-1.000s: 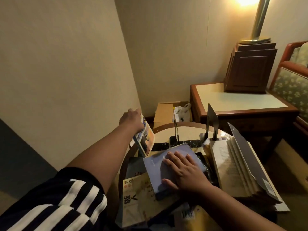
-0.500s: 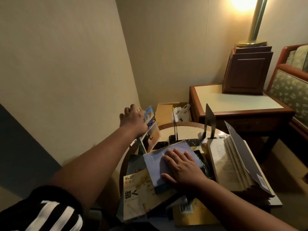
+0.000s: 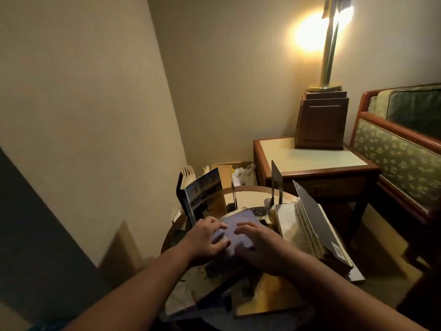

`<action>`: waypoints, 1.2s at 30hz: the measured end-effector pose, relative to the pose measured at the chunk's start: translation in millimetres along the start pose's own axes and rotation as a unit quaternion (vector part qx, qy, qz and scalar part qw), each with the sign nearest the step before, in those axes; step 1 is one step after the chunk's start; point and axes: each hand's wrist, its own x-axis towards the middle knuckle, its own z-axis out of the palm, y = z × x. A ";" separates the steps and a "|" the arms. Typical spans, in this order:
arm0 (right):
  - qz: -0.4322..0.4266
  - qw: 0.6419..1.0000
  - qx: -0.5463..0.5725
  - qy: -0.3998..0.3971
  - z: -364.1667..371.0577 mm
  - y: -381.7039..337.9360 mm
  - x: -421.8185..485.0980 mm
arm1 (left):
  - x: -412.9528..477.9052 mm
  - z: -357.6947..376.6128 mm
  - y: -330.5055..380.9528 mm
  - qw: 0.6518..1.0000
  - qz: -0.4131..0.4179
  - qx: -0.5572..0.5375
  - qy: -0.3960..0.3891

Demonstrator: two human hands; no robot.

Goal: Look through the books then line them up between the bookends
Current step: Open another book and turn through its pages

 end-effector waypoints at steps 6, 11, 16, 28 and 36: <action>-0.050 0.976 0.078 0.199 -65.0 -3.9 -43.7 | -3.3 15.2 -2.9 0.999 0.004 0.009 0.047; 0.061 0.893 0.185 0.405 -101.5 42.7 -56.1 | -7.8 26.9 -4.4 0.995 -0.012 0.027 0.092; 0.261 0.896 0.218 0.286 -90.8 122.3 -47.2 | -9.3 32.6 -3.8 0.993 -0.019 0.035 0.115; 0.362 0.925 0.093 0.064 -77.8 165.8 -2.4 | -8.7 39.1 -6.4 0.991 -0.023 0.033 0.130; 0.365 0.903 0.212 0.073 -78.7 171.2 -5.0 | -6.4 43.8 -11.1 0.990 -0.020 0.028 0.139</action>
